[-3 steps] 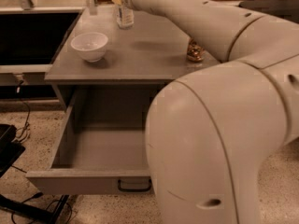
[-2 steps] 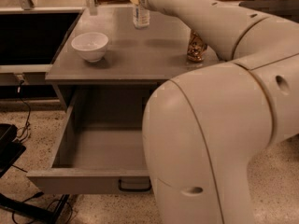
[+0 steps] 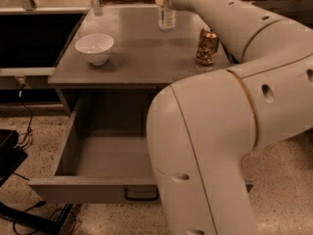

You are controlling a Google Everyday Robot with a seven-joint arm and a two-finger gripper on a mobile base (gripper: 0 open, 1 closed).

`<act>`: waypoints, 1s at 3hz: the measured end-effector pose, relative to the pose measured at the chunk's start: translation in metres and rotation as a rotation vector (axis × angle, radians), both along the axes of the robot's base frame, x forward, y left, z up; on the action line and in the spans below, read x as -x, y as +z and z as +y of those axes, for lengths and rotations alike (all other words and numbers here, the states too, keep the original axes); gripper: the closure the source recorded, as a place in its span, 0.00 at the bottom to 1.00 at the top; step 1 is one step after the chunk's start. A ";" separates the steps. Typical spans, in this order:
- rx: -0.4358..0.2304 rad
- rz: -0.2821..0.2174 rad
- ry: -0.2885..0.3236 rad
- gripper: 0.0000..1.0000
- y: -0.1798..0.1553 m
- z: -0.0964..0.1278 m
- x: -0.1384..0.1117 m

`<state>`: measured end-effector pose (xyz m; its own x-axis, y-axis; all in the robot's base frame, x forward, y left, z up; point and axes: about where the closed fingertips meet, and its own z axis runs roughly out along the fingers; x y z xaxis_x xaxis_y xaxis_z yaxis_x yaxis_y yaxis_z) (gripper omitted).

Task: Pick blue plastic bottle from top drawer and place on counter

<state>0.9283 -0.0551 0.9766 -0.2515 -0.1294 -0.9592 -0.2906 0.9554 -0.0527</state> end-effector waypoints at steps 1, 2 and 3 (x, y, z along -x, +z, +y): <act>0.026 0.013 0.011 1.00 -0.007 0.003 -0.010; 0.023 -0.019 0.044 1.00 -0.014 0.027 -0.027; 0.019 -0.019 0.041 1.00 -0.022 0.034 -0.029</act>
Offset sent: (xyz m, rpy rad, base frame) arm 0.0341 0.0238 -0.0056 -0.0442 -0.0283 0.0541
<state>0.9568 -0.0215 0.9542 -0.2272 -0.1579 -0.9610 -0.3285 0.9414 -0.0771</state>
